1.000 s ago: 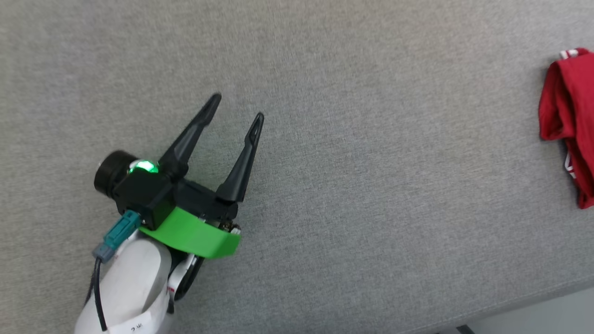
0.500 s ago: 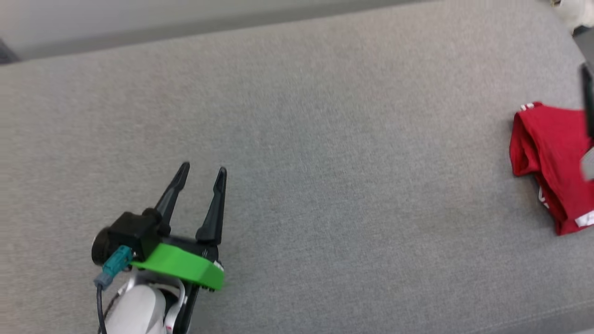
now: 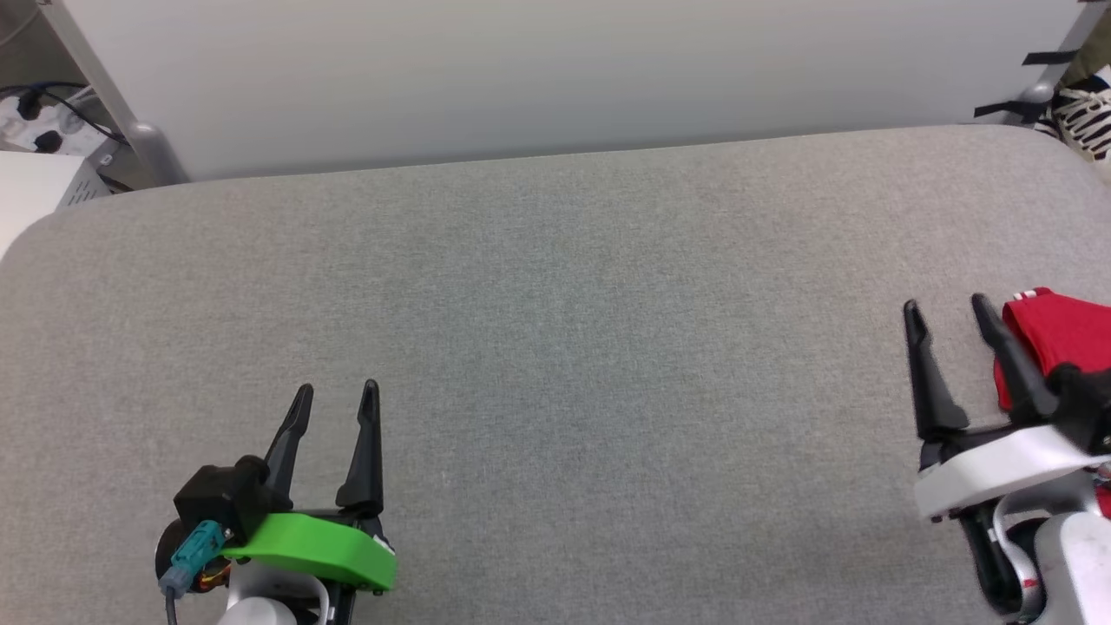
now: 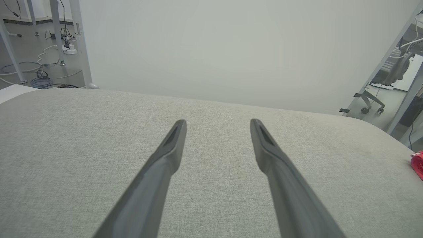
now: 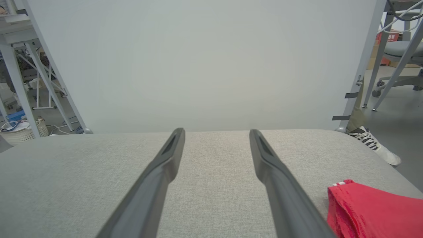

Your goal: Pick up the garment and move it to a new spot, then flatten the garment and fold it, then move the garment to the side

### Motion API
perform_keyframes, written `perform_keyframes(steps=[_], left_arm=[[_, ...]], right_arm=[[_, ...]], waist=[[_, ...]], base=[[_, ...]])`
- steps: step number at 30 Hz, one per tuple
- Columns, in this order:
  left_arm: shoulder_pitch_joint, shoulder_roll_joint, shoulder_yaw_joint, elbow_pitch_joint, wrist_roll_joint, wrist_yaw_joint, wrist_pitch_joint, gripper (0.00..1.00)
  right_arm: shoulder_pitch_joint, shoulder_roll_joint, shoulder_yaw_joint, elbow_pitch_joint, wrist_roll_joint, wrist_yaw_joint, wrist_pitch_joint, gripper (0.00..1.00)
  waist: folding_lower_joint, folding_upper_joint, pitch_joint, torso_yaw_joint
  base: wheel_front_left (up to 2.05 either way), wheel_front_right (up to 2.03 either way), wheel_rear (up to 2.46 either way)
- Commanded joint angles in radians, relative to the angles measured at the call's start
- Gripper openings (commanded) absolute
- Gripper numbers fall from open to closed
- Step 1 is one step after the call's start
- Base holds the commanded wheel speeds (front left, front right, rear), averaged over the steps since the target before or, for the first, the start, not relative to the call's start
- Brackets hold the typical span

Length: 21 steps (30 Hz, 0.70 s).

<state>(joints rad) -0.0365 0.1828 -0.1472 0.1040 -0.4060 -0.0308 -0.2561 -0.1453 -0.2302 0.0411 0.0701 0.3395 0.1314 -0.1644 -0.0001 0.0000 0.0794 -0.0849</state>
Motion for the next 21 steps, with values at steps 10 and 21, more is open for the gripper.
perform_keyframes(steps=[10, 21], left_arm=[[0.042, -0.063, 0.074, 0.033, 0.077, -0.038, -0.006, 1.0], [0.044, -0.096, 0.124, 0.028, 0.145, -0.073, -0.006, 1.0]], right_arm=[[0.081, 0.106, 0.035, 0.051, -0.078, -0.001, -0.073, 1.0], [0.097, 0.141, 0.037, 0.07, -0.114, -0.001, -0.089, 1.0]], waist=[[0.0001, 0.0, -0.053, 0.052], [0.0001, 0.0, -0.054, 0.057]], base=[[0.0, 0.0, 0.0], [0.0, 0.0, 0.0]])
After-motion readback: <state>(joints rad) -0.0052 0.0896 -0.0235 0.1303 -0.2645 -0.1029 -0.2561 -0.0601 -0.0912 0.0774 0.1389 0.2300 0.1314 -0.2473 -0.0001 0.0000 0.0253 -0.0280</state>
